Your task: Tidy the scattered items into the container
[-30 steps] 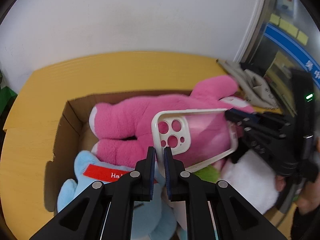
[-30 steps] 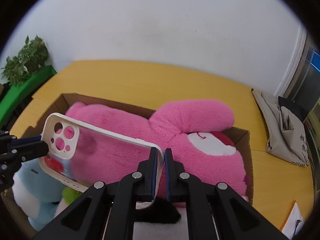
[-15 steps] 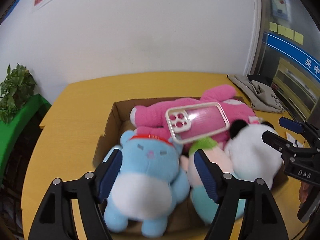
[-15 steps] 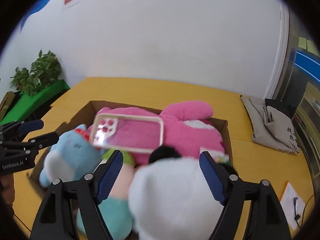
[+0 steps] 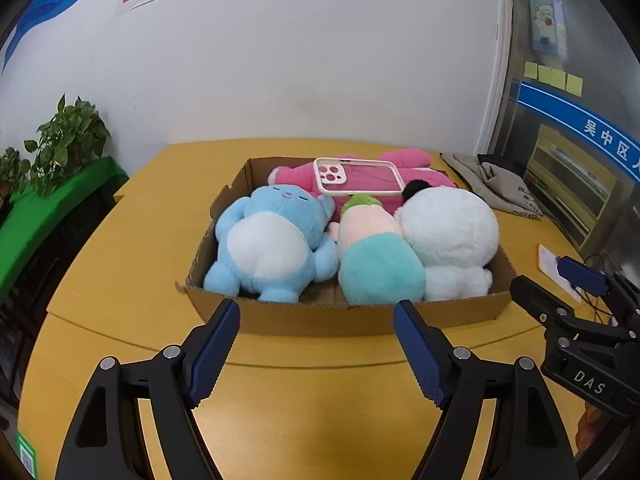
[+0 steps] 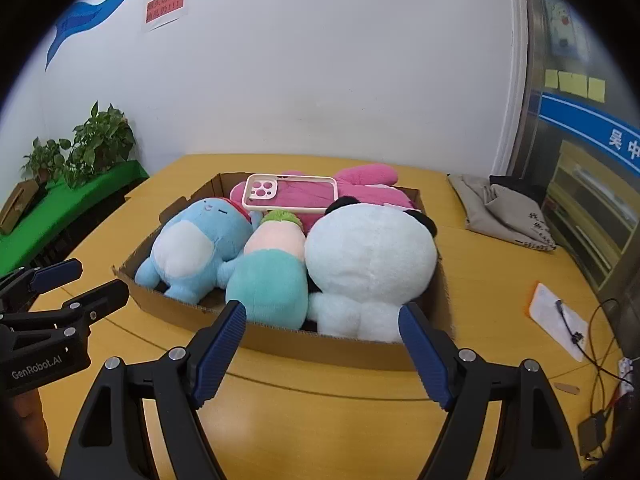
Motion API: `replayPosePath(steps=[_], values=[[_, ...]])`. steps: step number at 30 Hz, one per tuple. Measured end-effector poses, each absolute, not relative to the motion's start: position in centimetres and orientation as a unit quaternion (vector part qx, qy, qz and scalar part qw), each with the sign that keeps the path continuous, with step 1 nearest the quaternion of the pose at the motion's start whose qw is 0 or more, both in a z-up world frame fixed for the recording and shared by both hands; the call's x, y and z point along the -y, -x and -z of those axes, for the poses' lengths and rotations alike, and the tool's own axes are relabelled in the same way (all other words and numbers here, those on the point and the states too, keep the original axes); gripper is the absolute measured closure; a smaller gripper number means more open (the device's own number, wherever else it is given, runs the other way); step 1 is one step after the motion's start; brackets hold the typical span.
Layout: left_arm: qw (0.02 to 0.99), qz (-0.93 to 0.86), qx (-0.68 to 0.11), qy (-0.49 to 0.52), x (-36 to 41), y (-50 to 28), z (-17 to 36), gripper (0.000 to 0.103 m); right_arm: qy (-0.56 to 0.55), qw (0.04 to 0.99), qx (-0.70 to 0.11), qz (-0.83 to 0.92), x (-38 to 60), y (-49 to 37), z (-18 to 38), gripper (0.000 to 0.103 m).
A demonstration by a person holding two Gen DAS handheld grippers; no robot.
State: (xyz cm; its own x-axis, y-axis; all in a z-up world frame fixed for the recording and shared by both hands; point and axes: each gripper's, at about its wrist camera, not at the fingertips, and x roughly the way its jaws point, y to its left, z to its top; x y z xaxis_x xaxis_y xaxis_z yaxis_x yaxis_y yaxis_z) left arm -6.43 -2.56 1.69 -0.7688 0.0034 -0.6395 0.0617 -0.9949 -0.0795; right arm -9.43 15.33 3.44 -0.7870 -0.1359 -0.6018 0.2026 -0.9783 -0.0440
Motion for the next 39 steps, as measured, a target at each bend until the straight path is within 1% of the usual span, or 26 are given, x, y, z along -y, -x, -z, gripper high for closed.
replayPosePath(steps=[4,13,39], values=[[-0.005,0.944,-0.042,-0.328,1.5,4.4,-2.4,0.02,-0.309,0.082,-0.053,0.946,-15.4,7.9,-3.8,0.024],[-0.011,0.949,-0.043,-0.312,0.9,2.3,-3.8,0.02,-0.298,0.084,-0.052,0.949,-14.6,6.6,-4.3,0.024],[-0.012,0.946,-0.035,-0.322,-0.6,2.2,-3.0,0.02,-0.304,0.075,-0.044,0.949,-16.2,6.1,-3.5,0.024]])
